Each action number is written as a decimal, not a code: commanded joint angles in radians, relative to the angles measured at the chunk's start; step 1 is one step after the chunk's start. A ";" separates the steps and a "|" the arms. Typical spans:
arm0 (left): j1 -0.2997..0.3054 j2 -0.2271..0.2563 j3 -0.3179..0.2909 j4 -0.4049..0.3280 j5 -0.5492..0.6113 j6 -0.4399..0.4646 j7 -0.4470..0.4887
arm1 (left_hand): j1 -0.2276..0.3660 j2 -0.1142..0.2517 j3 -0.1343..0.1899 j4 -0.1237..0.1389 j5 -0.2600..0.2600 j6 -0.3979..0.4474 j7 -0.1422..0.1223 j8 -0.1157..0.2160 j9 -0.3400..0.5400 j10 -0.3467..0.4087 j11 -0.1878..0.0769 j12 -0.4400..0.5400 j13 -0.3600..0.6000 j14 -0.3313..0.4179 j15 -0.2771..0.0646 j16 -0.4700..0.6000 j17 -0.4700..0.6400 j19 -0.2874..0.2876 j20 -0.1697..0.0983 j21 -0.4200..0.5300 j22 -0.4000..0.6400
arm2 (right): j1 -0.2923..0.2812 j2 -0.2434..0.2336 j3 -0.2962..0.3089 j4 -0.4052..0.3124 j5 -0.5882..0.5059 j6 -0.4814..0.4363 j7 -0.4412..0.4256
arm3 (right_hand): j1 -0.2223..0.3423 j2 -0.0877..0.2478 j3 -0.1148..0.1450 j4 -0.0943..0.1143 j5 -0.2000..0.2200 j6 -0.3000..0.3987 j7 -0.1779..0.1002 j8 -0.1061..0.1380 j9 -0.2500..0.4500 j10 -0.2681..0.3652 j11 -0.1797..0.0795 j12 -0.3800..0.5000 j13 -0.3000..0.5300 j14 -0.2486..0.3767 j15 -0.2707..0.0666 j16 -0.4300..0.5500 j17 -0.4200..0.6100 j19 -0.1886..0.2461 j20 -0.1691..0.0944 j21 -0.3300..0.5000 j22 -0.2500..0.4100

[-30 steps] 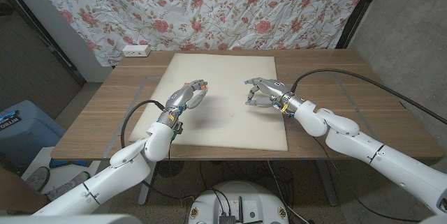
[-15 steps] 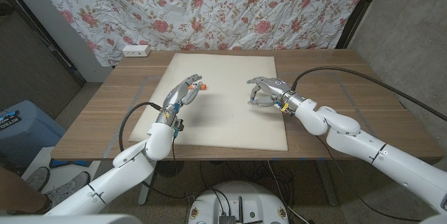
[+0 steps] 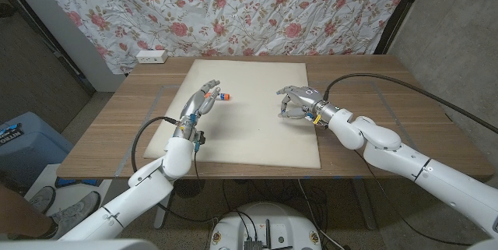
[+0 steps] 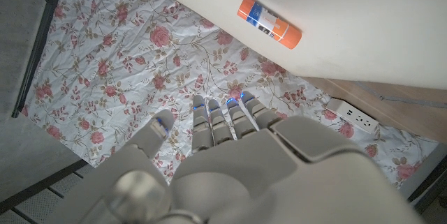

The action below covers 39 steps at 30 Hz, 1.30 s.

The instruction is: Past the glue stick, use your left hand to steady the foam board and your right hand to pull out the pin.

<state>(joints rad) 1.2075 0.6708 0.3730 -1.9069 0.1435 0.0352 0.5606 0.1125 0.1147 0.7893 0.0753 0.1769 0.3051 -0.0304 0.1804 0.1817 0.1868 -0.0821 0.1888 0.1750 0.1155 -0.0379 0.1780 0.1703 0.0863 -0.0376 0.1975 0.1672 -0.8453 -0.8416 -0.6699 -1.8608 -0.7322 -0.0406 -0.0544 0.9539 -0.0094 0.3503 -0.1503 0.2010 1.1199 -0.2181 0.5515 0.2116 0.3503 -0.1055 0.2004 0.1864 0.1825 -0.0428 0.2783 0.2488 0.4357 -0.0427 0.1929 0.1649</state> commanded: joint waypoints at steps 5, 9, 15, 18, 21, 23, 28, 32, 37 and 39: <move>-0.005 -0.086 -0.033 0.085 -0.136 -0.122 0.042 | -0.003 0.065 -0.001 0.002 -0.001 -0.007 0.000 -0.004 -0.001 -0.005 0.005 -0.004 0.003 -0.007 -0.034 -0.001 0.001 0.003 -0.020 -0.001 0.002 | 0.026 -0.001 -0.023 -0.022 -0.064 -0.051 0.072 | -0.005 0.001 0.001 -0.003 0.007 0.010 -0.002 0.002 0.002 0.011 -0.002 0.004 0.002 0.009 -0.050 0.006 0.004 0.005 -0.007 -0.002 0.003; -0.006 -0.098 -0.039 0.105 -0.166 -0.157 0.039 | -0.003 0.065 -0.001 0.002 -0.001 -0.010 0.001 -0.004 -0.001 -0.006 0.005 -0.004 0.003 -0.007 -0.032 -0.002 0.001 0.003 -0.021 -0.002 0.002 | 0.035 -0.001 -0.031 -0.023 -0.079 -0.054 0.089 | -0.006 -0.001 0.002 -0.004 0.007 0.011 -0.002 0.001 0.002 0.012 -0.004 0.004 0.002 0.009 -0.050 0.005 0.004 0.004 -0.006 -0.003 0.003; -0.009 -0.136 -0.050 0.145 -0.225 -0.213 0.039 | -0.004 0.064 -0.003 0.001 -0.001 -0.014 0.001 -0.004 -0.001 -0.009 0.006 -0.004 0.003 -0.009 -0.032 -0.001 0.001 0.001 -0.021 -0.003 0.002 | 0.050 0.003 -0.045 -0.024 -0.106 -0.063 0.119 | -0.007 -0.002 0.003 -0.004 0.009 0.012 -0.002 0.001 0.002 0.014 -0.004 0.004 0.002 0.010 -0.051 0.005 0.004 0.005 -0.006 -0.002 0.003; -0.008 -0.139 -0.053 0.151 -0.240 -0.216 0.035 | -0.005 0.064 -0.003 0.002 -0.001 -0.015 0.001 -0.003 -0.001 -0.010 0.008 -0.004 0.003 -0.009 -0.031 -0.001 0.001 0.001 -0.020 -0.003 0.002 | 0.057 0.005 -0.050 -0.023 -0.116 -0.065 0.135 | -0.007 -0.002 0.004 -0.004 0.009 0.012 -0.002 0.001 0.002 0.014 -0.003 0.003 0.002 0.010 -0.051 0.005 0.004 0.005 -0.005 -0.003 0.003; -0.007 -0.134 -0.054 0.148 -0.239 -0.206 0.033 | -0.006 0.063 -0.002 0.003 -0.001 -0.015 0.001 -0.003 -0.001 -0.010 0.008 -0.003 0.003 -0.009 -0.031 -0.001 0.001 0.001 -0.020 -0.004 0.002 | 0.065 0.005 -0.056 -0.020 -0.129 -0.062 0.144 | -0.008 -0.002 0.005 -0.003 0.010 0.012 -0.003 0.000 0.002 0.016 -0.002 0.004 0.002 0.013 -0.049 0.005 0.005 0.005 -0.005 -0.003 0.003; -0.008 -0.138 -0.055 0.155 -0.242 -0.215 0.036 | -0.007 0.063 -0.002 0.004 0.000 -0.015 0.001 -0.003 -0.001 -0.010 0.009 -0.003 0.003 -0.010 -0.030 -0.001 0.001 0.001 -0.020 -0.004 0.002 | 0.069 0.008 -0.061 -0.018 -0.141 -0.066 0.149 | -0.009 -0.003 0.005 -0.003 0.010 0.013 -0.003 0.000 0.002 0.017 -0.002 0.004 0.002 0.013 -0.049 0.005 0.005 0.005 -0.005 -0.003 0.003; -0.013 -0.138 -0.055 0.159 -0.240 -0.205 0.040 | -0.009 0.063 -0.002 0.005 0.000 -0.015 0.002 -0.002 -0.001 -0.009 0.009 -0.002 0.003 -0.011 -0.029 -0.001 0.001 0.001 -0.019 -0.004 0.002 | 0.086 0.018 -0.076 -0.010 -0.164 -0.075 0.186 | -0.012 -0.006 0.005 -0.003 0.011 0.008 -0.003 -0.003 0.002 0.017 0.001 0.003 0.003 0.016 -0.047 0.006 0.006 0.004 -0.004 -0.003 0.003; -0.021 -0.134 -0.051 0.164 -0.239 -0.200 0.034 | -0.010 0.064 -0.001 0.007 0.000 -0.015 0.003 -0.001 -0.001 -0.009 0.007 -0.001 0.003 -0.011 -0.025 -0.001 0.001 0.001 -0.019 -0.005 0.002 | 0.096 0.026 -0.085 -0.006 -0.184 -0.085 0.205 | -0.017 -0.011 0.006 -0.002 0.013 -0.019 -0.004 -0.017 0.001 0.009 0.006 -0.001 0.003 0.016 -0.042 0.005 0.008 0.003 -0.002 -0.003 0.003; -0.029 -0.135 -0.048 0.172 -0.241 -0.202 0.032 | -0.011 0.064 0.000 0.007 0.001 -0.015 0.002 0.000 -0.001 -0.009 0.007 -0.001 0.003 -0.011 -0.024 -0.001 0.001 0.000 -0.019 -0.005 0.002 | 0.101 0.032 -0.089 -0.005 -0.188 -0.090 0.216 | -0.024 -0.022 0.004 -0.003 0.014 -0.046 -0.004 -0.029 0.001 0.000 0.012 -0.005 0.004 0.011 -0.035 0.002 0.009 -0.002 0.006 -0.005 0.003; -0.031 -0.136 -0.048 0.172 -0.242 -0.198 0.033 | -0.011 0.065 0.000 0.007 0.001 -0.015 0.002 0.000 -0.001 -0.008 0.007 0.000 0.003 -0.011 -0.025 -0.001 0.001 0.000 -0.019 -0.005 0.002 | 0.103 0.032 -0.089 -0.005 -0.185 -0.088 0.221 | -0.028 -0.026 0.003 -0.003 0.016 -0.071 -0.003 -0.040 0.001 -0.009 0.015 -0.008 0.005 0.010 -0.033 0.000 0.010 -0.005 0.011 -0.005 0.004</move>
<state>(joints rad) 1.1901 0.5384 0.3220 -1.7499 -0.0897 -0.1642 0.5972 0.1125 0.1147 0.7862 0.0784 0.1769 0.2928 -0.0287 0.1772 0.1817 0.1799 -0.0749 0.1858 0.1750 0.1088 -0.0339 0.1780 0.1674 0.0862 -0.0376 0.1974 0.1672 -0.7643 -0.8229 -0.7421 -1.8728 -0.8920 -0.1166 0.1250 0.9303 -0.0329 0.3505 -0.1503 0.2100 1.0686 -0.2216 0.5213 0.2094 0.3482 -0.0963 0.1957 0.1887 0.1878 -0.0374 0.2783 0.2535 0.4315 -0.0387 0.1880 0.1649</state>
